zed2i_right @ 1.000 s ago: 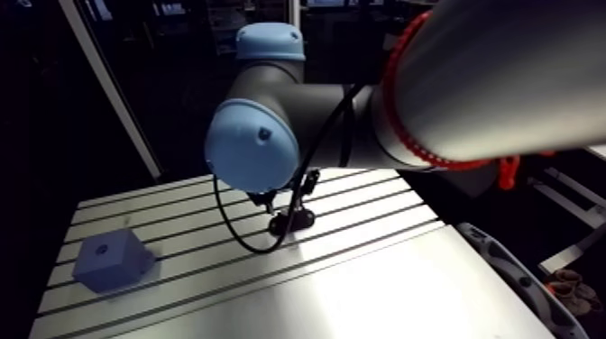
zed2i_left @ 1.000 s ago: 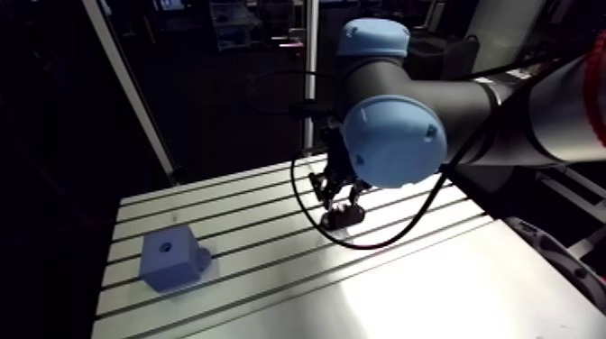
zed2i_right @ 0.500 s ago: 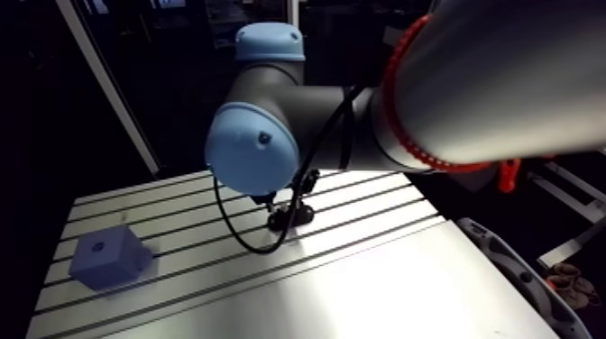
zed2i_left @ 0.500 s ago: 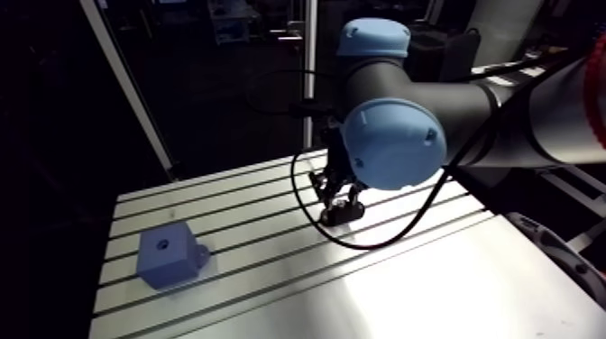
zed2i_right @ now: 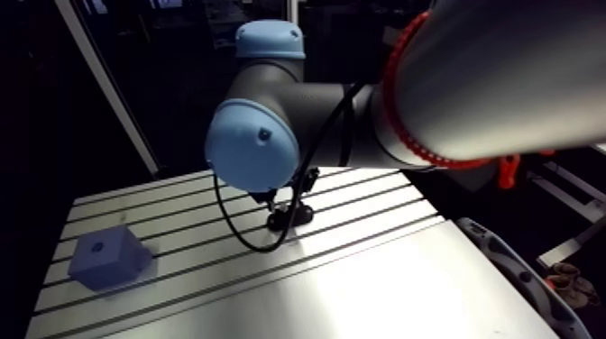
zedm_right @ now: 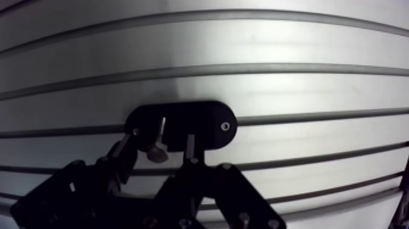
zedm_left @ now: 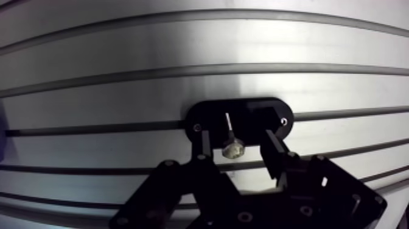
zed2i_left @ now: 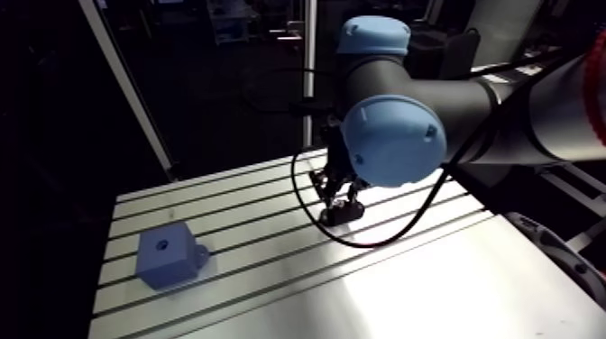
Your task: Pick up the M10 bolt and insert it into the hex recess until seated.
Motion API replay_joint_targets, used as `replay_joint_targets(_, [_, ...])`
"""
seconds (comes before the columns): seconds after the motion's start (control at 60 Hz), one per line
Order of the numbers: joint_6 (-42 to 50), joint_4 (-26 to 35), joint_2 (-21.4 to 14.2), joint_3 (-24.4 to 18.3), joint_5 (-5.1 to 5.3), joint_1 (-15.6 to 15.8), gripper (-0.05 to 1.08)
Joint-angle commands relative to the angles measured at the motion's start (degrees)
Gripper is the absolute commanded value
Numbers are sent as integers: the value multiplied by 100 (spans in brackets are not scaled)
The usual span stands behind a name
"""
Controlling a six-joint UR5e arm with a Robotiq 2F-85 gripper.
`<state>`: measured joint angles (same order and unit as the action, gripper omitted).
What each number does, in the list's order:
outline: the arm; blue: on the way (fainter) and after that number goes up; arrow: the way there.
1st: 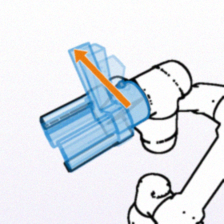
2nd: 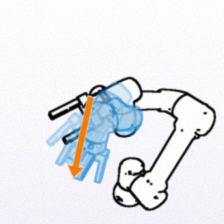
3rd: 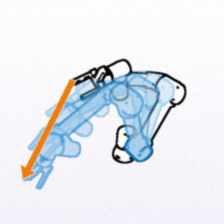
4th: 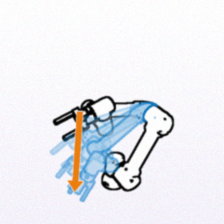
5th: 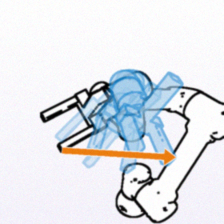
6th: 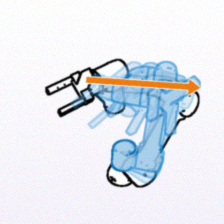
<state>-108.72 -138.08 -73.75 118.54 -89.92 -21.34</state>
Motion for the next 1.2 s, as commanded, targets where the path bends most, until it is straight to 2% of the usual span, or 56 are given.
replay_joint_targets(0.017, [-38, 12, -3, -2, -3, -2, 48])
replay_joint_targets(0.467, [-40, 30, -47, 25, 6, 7, 50])
replay_joint_targets(0.567, [-40, 37, -47, 33, -38, 7, 51])
replay_joint_targets(1.2, [-49, 74, -30, 44, -22, 7, 60])
